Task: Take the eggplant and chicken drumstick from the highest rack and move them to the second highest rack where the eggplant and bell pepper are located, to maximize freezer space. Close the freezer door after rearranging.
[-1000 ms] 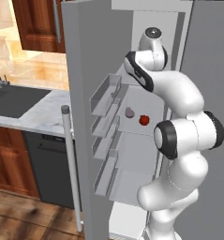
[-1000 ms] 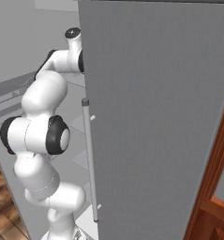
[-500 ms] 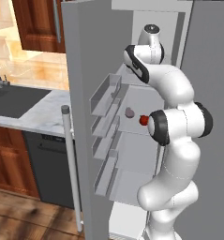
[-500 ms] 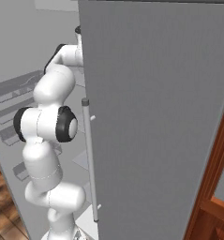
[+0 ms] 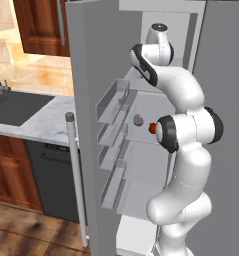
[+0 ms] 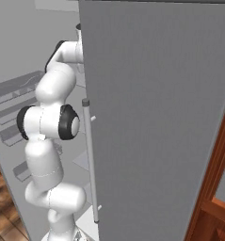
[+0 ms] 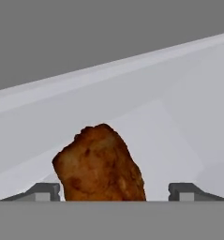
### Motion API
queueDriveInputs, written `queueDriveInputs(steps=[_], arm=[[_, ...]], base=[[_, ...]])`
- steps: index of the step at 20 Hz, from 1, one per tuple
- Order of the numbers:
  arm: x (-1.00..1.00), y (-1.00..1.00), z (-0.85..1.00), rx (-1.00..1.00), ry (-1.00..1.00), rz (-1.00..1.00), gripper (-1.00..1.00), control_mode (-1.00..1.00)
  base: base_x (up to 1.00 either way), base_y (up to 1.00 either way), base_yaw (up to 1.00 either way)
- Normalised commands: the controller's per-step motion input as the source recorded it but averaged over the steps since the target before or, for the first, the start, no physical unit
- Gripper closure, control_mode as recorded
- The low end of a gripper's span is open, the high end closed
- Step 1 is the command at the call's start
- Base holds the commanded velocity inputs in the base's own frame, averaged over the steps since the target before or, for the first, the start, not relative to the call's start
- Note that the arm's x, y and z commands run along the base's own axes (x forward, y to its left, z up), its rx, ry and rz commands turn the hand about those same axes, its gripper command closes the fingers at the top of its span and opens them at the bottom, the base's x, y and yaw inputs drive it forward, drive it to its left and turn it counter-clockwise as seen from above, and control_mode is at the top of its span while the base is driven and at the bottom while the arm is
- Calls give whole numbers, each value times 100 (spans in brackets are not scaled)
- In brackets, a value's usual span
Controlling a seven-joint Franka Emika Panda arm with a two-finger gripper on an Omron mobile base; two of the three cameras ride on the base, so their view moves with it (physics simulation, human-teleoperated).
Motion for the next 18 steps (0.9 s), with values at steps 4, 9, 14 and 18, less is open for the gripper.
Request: queueDriveInputs(steps=[4, 9, 14, 18], arm=[[-2, 0, -55, 0, 0, 0, 100, -100], [-12, 0, -38, 0, 8, 0, 100, -100], [-50, 5, -10, 0, -8, 0, 100, -100], [-72, 1, -28, 0, -14, 0, 100, -100]], base=[[0, 0, 0], [0, 0, 0], [0, 0, 0], [0, 0, 0]])
